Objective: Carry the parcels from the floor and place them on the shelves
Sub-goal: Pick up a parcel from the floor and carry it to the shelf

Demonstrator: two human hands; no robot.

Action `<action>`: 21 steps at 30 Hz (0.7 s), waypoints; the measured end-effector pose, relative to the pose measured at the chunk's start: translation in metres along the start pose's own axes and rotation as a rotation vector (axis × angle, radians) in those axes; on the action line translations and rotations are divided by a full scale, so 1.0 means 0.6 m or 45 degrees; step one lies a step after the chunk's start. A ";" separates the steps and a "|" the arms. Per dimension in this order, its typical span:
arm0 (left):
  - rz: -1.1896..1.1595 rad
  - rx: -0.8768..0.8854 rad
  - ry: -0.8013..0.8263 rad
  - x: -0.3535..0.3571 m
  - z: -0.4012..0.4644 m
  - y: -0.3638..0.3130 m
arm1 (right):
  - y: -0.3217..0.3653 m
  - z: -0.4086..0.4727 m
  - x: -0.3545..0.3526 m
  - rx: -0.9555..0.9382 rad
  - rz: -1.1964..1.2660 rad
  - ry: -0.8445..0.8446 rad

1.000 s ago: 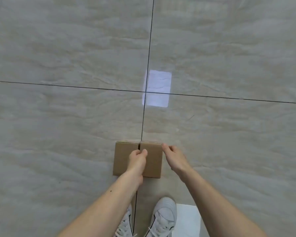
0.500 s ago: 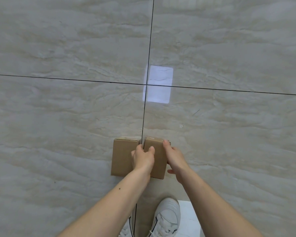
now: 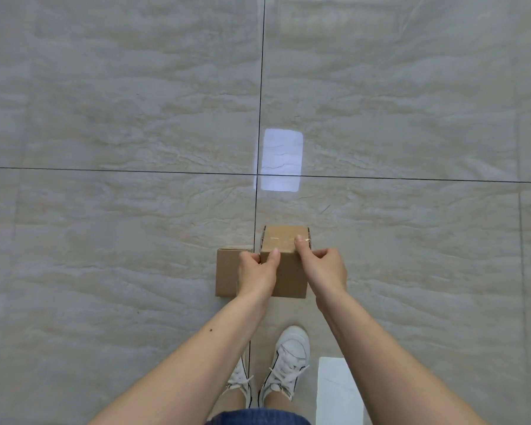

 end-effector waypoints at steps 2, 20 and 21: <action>-0.053 0.020 -0.001 -0.011 -0.040 -0.033 | 0.022 -0.038 -0.035 -0.041 0.007 -0.036; -0.125 0.327 0.225 -0.182 -0.477 -0.325 | 0.251 -0.488 -0.293 -0.489 0.320 0.132; -0.113 0.373 0.217 -0.191 -0.494 -0.331 | 0.257 -0.507 -0.301 -0.496 0.347 0.144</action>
Point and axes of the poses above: each hand's wrist, its own z-axis towards the middle knuckle, its own x-axis out of the palm, y = z × x, the point moved 5 cm from there along z, towards the middle knuckle, and after that the axes turned 8 degrees about -z, right-handed, at the moved point
